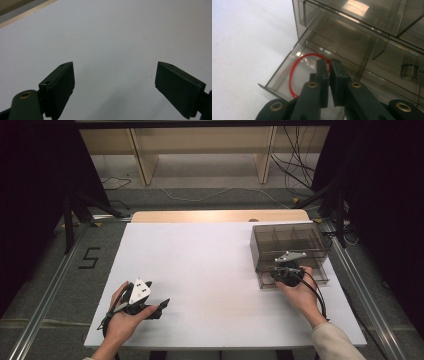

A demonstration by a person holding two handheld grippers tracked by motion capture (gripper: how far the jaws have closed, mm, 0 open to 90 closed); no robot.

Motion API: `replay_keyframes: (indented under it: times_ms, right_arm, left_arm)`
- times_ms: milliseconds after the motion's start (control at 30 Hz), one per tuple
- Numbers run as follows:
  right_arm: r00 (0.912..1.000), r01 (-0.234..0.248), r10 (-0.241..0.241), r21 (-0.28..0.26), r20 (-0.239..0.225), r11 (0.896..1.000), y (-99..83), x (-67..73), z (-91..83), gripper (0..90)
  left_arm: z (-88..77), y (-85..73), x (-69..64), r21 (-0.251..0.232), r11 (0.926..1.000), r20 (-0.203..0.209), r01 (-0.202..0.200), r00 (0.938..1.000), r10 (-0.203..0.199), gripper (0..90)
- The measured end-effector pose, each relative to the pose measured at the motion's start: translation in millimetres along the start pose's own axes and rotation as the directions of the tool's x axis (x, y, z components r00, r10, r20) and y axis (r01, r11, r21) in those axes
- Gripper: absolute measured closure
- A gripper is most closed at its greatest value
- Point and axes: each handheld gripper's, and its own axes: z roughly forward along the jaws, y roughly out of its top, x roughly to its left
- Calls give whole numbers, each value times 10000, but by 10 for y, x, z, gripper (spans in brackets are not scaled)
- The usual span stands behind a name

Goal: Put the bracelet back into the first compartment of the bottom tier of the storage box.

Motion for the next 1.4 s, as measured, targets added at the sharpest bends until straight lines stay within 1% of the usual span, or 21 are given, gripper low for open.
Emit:
replay_keyframes:
  times_ms: [267,367,467,633,667,767,867,933,1033,1100,1200,1400]
  right_arm:
    - [9998,-193,193,-29,9,9998,-4,-12,-16,815]
    - [9995,-311,310,-84,-49,9995,-13,-23,-40,790]
    - [9996,-296,296,-137,-48,9995,-17,-28,-51,774]
    - [9990,-426,422,-252,-175,9988,-21,-38,-87,737]
    - [9983,-523,515,-305,-259,9982,-26,-46,-106,709]
    - [9975,-628,618,-305,-344,9976,-30,-48,-123,692]
    - [9959,-767,749,-347,-499,9964,-38,-59,-152,646]
    - [9956,-796,779,-324,-520,9963,-39,-60,-161,637]
    - [9942,-906,882,-377,-621,9952,-45,-60,-184,595]
    - [9939,-906,879,-389,-661,9951,-50,-61,-199,554]
    - [9924,-980,951,-335,-782,9946,-61,-62,-218,517]
    - [9905,-1096,1057,-400,-875,9932,-74,-71,-273,401]
  left_arm:
    - [-1,0,3,-4,10000,-18,2,10000,-2,160]
    - [0,0,3,-7,10000,-15,10,10000,-10,160]
    - [2,0,1,-4,10000,3,12,10000,-12,160]
    - [-1,-2,2,-23,10000,-4,34,10000,-34,160]
    - [1,-2,1,-12,10000,11,53,10000,-53,160]
    - [4,-2,-1,-12,10000,32,67,10000,-67,160]
    - [4,-4,-2,-13,10000,36,81,10000,-81,160]
    - [4,-5,-1,-13,10000,35,95,9999,-95,160]
    - [4,-4,-3,-12,10000,44,91,9999,-91,160]
    - [5,-4,-6,-4,10000,57,86,9999,-86,160]
    - [7,-5,-9,-26,9999,61,115,9999,-115,160]
    - [7,-6,-14,-31,9999,81,131,9999,-130,160]
